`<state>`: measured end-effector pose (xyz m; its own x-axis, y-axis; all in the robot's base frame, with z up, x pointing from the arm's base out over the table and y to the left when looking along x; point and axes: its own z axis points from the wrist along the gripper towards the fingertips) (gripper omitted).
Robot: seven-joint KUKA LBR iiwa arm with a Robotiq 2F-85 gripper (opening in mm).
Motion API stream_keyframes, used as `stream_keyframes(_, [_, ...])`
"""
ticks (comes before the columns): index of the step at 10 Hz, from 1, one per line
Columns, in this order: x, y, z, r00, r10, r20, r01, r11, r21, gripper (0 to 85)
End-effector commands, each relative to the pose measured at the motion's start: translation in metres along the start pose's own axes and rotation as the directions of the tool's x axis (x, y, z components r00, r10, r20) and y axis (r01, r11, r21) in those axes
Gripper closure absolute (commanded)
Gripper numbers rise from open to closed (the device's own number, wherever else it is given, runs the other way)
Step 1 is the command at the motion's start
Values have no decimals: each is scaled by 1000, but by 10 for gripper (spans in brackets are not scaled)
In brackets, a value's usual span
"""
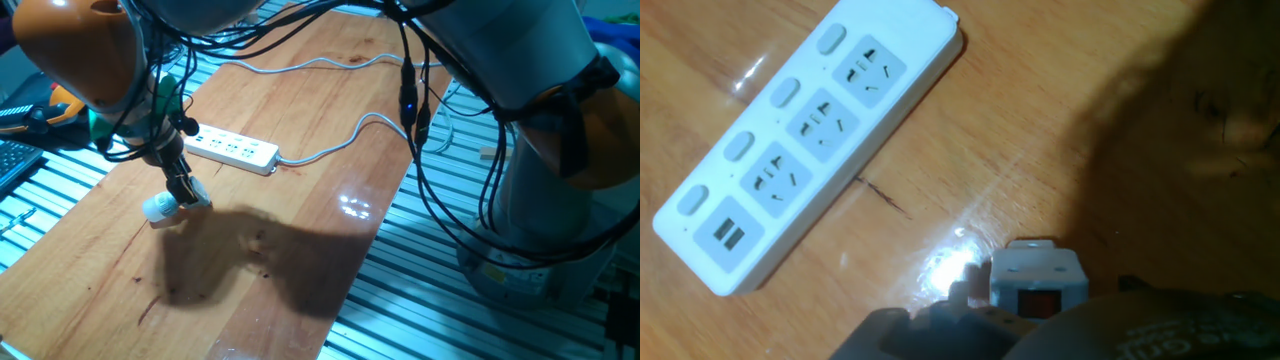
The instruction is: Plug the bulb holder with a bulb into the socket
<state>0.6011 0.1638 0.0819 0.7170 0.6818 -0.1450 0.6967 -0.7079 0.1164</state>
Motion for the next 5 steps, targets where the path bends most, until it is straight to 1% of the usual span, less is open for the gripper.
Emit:
stream_keyframes(1, [0, 0, 1, 1000, 4, 7, -4, 1000, -2, 340])
stream_keyframes(2, [0, 0, 2, 1000, 6, 12, -6, 1000, -5, 340])
stream_keyframes(5, [-2, -1, 5, 1000, 3, 15, -3, 1000, -4, 340])
